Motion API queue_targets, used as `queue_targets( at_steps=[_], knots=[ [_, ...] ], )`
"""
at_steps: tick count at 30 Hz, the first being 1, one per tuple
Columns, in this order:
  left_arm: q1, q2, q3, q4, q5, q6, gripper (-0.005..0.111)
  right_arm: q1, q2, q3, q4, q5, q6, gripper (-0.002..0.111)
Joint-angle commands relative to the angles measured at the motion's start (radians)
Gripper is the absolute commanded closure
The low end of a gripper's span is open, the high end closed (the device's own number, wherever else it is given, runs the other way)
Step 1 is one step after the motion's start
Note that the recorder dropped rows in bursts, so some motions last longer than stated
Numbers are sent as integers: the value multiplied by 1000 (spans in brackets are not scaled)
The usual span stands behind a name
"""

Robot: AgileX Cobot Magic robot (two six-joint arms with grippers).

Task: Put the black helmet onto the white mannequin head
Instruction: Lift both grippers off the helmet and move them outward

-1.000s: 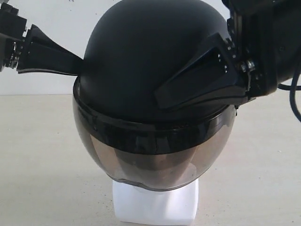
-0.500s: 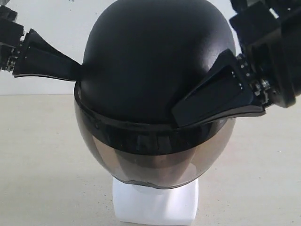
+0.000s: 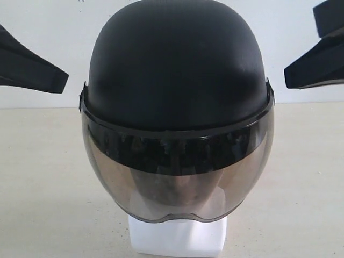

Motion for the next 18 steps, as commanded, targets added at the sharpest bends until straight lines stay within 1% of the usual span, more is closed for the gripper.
queue_targets(
  at_steps=[1, 3, 9, 14, 18],
  knots=[
    [7, -7, 7, 78, -56, -93, 102, -4, -8, 48, -48, -115, 30, 108],
    [7, -7, 7, 81, -56, -94, 102, -4, -8, 79, -81, -160, 58, 108],
    [7, -7, 7, 83, -69, -129, 102, -4, 12, 167, -74, -224, 61, 108],
    [7, -7, 7, 83, -47, -135, 102, -4, 12, 167, -74, -224, 61, 108],
    [5, -7, 9, 86, -40, -138, 102, -4, 12, 167, -74, -193, 18, 108]
  ],
)
